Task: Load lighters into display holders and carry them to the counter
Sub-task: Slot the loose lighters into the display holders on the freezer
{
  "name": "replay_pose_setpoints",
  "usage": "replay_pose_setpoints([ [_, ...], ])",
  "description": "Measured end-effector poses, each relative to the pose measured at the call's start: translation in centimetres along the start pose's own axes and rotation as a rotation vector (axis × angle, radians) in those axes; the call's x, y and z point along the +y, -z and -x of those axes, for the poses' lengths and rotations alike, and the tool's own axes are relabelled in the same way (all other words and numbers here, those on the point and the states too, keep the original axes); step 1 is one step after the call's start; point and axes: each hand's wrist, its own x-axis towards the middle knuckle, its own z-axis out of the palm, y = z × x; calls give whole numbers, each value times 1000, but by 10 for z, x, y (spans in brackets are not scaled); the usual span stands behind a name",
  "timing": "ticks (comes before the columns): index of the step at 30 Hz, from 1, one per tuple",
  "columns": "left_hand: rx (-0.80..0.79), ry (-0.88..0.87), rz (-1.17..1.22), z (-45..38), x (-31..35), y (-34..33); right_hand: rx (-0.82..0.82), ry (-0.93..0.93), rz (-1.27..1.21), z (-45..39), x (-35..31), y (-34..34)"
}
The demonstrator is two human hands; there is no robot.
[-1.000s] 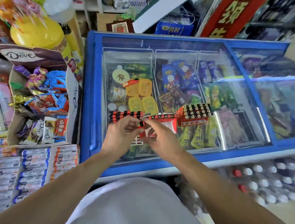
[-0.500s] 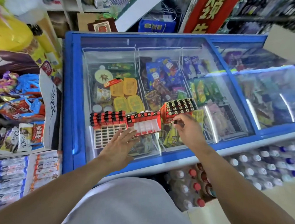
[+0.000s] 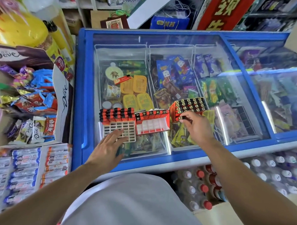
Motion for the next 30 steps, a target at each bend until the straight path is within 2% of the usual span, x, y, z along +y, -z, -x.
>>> replay_pose_setpoints([
  [5, -11, 17, -47, 6, -15, -13, 23, 116, 270, -8, 0, 4],
  [8, -32, 4, -23, 7, -19, -18, 61, 157, 313, -7, -4, 8],
  [17, -32, -19, 36, 6, -23, -20, 82, 152, 202, -4, -5, 3],
  [21, -53, -15, 19, 6, -24, -18, 269, 150, -43, -11, -27, 11],
  [23, -63, -19, -15, 5, -27, -15, 316, 163, -59, -24, -48, 13],
  [25, -71, -16, -73, 5, -31, -12, 232, 243, -15, -36, -75, 5],
  [28, -63, 14, -170, 5, -37, -12, -33, 410, 16, -39, -124, -19],
  [30, -70, 21, -185, 4, -41, -11, -135, 462, 9, -38, -150, -41],
])
